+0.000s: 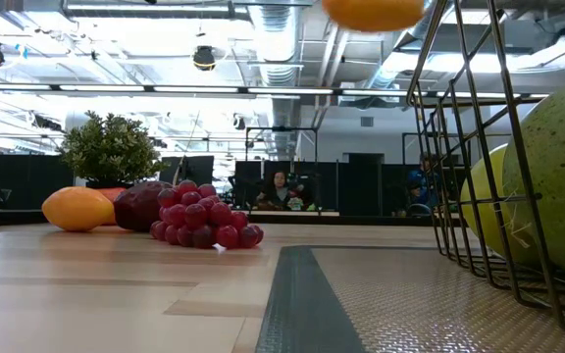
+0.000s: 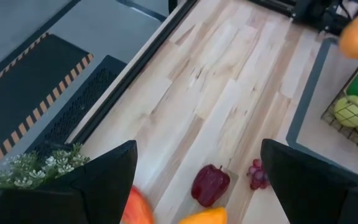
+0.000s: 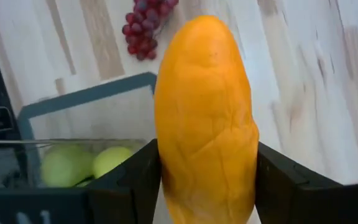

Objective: Build produce basket
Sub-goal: Put the right yellow mango into the wire basket

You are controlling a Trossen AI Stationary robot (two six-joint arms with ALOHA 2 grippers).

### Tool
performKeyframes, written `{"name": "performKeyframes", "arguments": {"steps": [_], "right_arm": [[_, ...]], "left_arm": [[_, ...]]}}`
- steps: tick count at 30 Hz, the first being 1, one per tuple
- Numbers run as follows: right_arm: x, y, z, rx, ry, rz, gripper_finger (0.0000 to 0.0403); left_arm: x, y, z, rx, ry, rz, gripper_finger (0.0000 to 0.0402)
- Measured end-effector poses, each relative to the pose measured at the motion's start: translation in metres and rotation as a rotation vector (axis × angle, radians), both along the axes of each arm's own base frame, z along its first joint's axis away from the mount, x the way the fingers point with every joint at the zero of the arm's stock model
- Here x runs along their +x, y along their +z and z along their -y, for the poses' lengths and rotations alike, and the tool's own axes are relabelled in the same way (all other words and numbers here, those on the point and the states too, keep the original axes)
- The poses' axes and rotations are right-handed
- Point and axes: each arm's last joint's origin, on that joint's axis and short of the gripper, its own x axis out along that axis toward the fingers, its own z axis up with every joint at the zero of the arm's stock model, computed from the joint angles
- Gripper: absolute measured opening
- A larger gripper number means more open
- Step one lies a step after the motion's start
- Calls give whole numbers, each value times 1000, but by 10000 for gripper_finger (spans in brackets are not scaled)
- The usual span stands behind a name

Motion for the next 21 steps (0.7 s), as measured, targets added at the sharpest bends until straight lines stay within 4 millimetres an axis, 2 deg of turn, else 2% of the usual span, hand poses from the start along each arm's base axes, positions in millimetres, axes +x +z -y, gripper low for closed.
{"name": "performKeyframes", "arguments": {"steps": [4,8,15,18,21], "right_arm": [[-23,9,-37,-20,-102,6,218],[-41,6,-72,18,-162,10,218],[-63,-31,-126,12,-216,-110,220],[-73,-50,-141,12,-266,-180,220],[-88,-58,-152,21,-300,-224,221]], "left_arm": [[3,3,-1,20,-3,42,328],[7,6,-3,47,-15,72,328],[18,9,-7,97,-48,113,328],[24,8,-10,99,-49,114,328],[31,6,-12,90,-57,113,328]]}}
